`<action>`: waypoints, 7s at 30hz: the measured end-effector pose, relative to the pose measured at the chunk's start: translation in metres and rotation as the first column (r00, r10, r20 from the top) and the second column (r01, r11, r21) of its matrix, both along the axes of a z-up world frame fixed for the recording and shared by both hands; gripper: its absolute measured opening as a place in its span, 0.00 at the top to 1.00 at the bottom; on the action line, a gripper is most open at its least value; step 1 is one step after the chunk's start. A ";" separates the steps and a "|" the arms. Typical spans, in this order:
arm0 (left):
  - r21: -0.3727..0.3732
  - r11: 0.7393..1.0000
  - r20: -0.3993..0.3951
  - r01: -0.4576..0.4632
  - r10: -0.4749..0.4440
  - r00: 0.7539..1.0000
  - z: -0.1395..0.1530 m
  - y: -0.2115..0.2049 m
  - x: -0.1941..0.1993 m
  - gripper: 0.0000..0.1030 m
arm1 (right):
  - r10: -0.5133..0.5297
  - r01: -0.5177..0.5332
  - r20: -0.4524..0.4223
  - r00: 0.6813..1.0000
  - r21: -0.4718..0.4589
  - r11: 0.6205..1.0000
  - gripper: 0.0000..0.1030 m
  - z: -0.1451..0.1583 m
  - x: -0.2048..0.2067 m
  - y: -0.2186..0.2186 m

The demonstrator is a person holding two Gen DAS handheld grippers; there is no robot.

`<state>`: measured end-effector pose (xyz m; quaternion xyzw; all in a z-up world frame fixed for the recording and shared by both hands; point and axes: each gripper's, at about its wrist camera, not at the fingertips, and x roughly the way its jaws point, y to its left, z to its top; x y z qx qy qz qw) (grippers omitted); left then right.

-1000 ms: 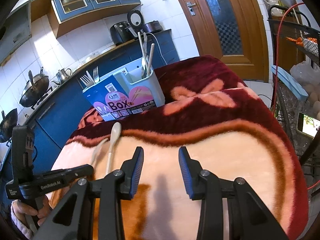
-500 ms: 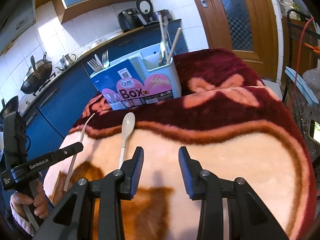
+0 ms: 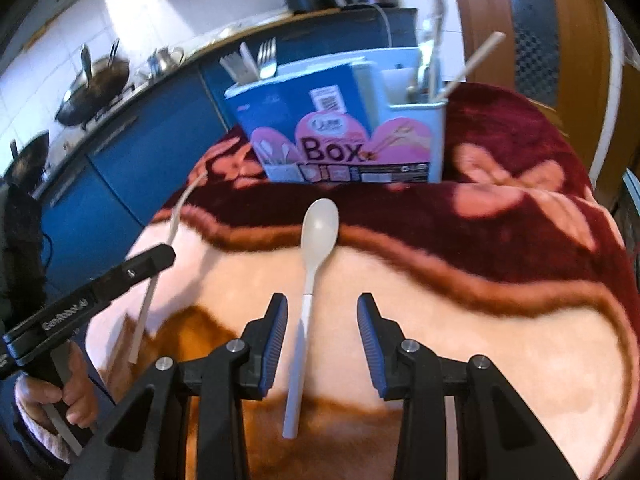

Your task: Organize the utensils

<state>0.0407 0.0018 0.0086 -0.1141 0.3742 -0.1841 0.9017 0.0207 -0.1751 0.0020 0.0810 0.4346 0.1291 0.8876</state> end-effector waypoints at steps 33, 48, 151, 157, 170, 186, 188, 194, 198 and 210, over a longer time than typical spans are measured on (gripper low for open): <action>0.029 1.000 0.102 -0.006 0.003 0.995 0.020 -0.008 0.010 0.95 | -0.016 0.018 -0.012 1.000 0.141 0.990 0.93 0.005 0.021 -0.032; -0.007 1.000 0.289 0.016 -0.013 0.957 0.080 -0.035 0.046 0.95 | -0.115 -0.007 0.312 0.943 0.365 0.931 0.93 0.055 0.013 -0.068; -0.012 0.997 0.435 -0.070 0.068 0.898 0.064 -0.072 0.098 0.74 | -0.153 0.152 0.521 0.840 0.044 0.987 0.77 0.041 0.093 -0.053; -0.007 0.998 0.422 -0.058 0.056 0.905 0.067 -0.068 0.088 0.74 | -0.203 0.171 0.516 0.832 0.110 0.979 0.61 0.046 0.081 -0.064; 0.049 0.998 0.395 -0.049 0.026 0.919 0.082 -0.054 0.049 0.74 | -0.201 0.146 0.553 0.808 0.142 0.979 0.55 0.073 0.020 -0.059; 0.131 0.988 0.370 -0.085 0.031 0.929 0.077 -0.028 -0.028 0.33 | -0.185 0.149 0.488 0.853 0.112 0.983 0.43 0.060 -0.056 -0.042; 0.131 0.987 0.356 -0.096 0.043 0.933 0.071 -0.025 -0.035 0.31 | -0.191 0.158 0.480 0.857 0.108 0.982 0.38 0.054 -0.063 -0.041; 0.136 0.984 0.329 -0.119 0.069 0.942 0.050 -0.015 -0.043 0.26 | -0.206 0.180 0.458 0.864 0.101 0.978 0.20 0.039 -0.077 -0.041; 0.171 0.975 0.333 -0.143 0.079 0.940 0.033 -0.018 -0.046 0.26 | -0.208 0.202 0.450 0.869 0.060 0.977 0.13 0.027 -0.081 -0.035; 0.203 0.959 0.378 -0.200 0.112 0.919 0.009 -0.026 -0.048 0.25 | -0.231 0.288 0.507 0.831 -0.035 0.957 0.08 0.003 -0.092 -0.036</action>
